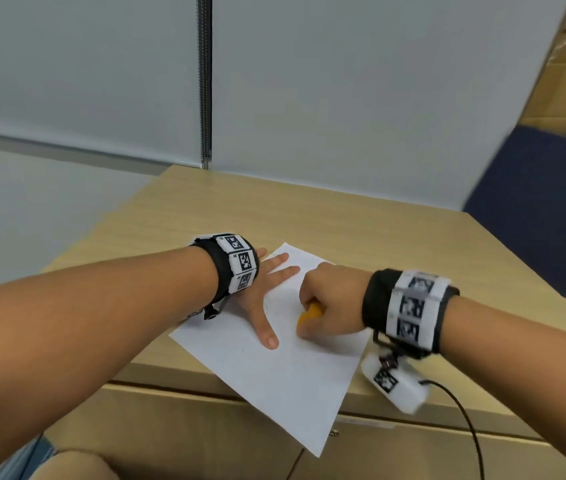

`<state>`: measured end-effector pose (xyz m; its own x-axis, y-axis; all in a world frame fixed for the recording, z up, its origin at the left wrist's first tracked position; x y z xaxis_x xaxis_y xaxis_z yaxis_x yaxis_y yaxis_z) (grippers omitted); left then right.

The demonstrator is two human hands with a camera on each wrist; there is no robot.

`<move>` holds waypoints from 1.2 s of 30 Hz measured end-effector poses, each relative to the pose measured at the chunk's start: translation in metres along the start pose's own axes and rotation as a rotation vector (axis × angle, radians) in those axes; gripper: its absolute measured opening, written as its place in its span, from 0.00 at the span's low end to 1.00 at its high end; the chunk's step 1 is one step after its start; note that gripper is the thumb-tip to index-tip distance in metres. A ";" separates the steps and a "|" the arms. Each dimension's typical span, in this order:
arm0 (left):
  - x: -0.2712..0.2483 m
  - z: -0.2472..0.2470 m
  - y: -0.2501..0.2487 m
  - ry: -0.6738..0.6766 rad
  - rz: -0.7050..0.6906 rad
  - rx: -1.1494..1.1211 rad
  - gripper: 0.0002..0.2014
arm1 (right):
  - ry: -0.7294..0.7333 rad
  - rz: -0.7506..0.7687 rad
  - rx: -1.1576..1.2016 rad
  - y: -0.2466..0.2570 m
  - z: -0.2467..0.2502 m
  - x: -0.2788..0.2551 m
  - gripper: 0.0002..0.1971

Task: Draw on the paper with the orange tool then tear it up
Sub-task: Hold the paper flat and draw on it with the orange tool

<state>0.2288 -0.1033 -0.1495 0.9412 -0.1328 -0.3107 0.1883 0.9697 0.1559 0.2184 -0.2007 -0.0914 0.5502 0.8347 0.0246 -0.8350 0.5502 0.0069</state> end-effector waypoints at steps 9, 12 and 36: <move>0.001 -0.001 0.001 0.018 0.015 -0.009 0.74 | -0.023 -0.121 0.002 -0.034 0.005 -0.002 0.22; 0.000 0.000 0.000 0.022 0.017 -0.002 0.75 | -0.053 -0.197 -0.064 -0.055 0.012 0.001 0.21; 0.000 -0.001 0.000 0.011 0.025 0.003 0.75 | -0.016 -0.140 -0.080 -0.029 0.013 0.009 0.22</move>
<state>0.2281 -0.1032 -0.1503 0.9424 -0.1066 -0.3171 0.1659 0.9720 0.1663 0.2473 -0.2092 -0.0781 0.6601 0.7499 0.0450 -0.7468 0.6615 -0.0687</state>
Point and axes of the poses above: each hand's wrist, its own x-axis towards the middle knuckle, its own z-axis out of the back of the hand, y = z × x, the point moved 10 cm from there along x, towards the middle knuckle, and after that the axes turned 14 degrees about -y, right-handed, at the moved point
